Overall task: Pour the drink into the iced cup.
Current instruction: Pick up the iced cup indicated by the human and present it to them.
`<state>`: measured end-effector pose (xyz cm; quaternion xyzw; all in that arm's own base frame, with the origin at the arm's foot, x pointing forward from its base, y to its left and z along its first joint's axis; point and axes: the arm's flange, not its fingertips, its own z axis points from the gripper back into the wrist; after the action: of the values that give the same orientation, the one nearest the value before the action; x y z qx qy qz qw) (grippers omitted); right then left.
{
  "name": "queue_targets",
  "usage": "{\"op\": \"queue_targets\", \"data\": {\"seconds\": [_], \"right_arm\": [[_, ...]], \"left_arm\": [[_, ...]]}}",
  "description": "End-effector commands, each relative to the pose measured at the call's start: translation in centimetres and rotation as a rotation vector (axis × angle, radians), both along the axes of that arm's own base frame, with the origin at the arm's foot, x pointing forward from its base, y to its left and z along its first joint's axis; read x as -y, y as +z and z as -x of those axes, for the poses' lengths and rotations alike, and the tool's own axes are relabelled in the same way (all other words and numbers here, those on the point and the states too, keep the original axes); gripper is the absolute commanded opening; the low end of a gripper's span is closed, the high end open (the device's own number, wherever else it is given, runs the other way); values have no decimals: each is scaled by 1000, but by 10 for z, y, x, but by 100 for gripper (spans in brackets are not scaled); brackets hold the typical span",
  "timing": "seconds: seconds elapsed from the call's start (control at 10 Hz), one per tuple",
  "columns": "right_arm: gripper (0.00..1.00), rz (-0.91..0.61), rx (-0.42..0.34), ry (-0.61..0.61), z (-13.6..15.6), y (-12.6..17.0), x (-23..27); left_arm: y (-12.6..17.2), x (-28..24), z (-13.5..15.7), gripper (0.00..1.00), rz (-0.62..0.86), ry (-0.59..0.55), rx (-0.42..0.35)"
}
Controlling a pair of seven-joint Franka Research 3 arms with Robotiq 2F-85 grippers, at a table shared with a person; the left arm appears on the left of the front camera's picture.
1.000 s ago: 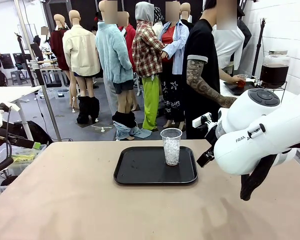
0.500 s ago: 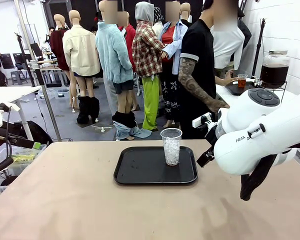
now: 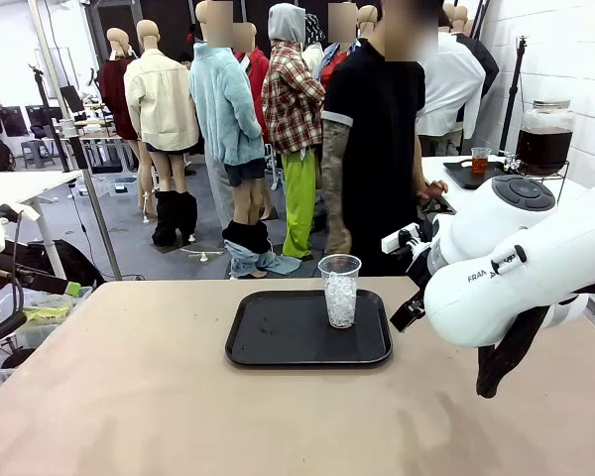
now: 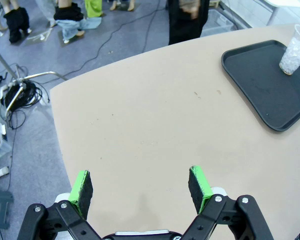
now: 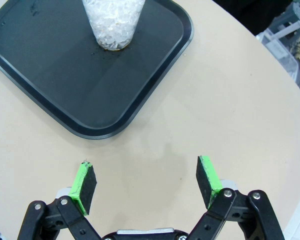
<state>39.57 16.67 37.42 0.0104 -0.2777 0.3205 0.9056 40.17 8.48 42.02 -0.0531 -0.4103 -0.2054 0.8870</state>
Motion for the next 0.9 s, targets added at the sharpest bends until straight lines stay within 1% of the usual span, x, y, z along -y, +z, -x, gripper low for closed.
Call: {"op": "queue_targets", "data": {"seconds": [0.0,0.8], "right_arm": [[100,0,-1,1,1,-1,-1],[100,0,-1,1,1,-1,-1]], "left_arm": [[-3,0,0,100,-2,12,12],[-3,0,0,100,-2,12,12]]}}
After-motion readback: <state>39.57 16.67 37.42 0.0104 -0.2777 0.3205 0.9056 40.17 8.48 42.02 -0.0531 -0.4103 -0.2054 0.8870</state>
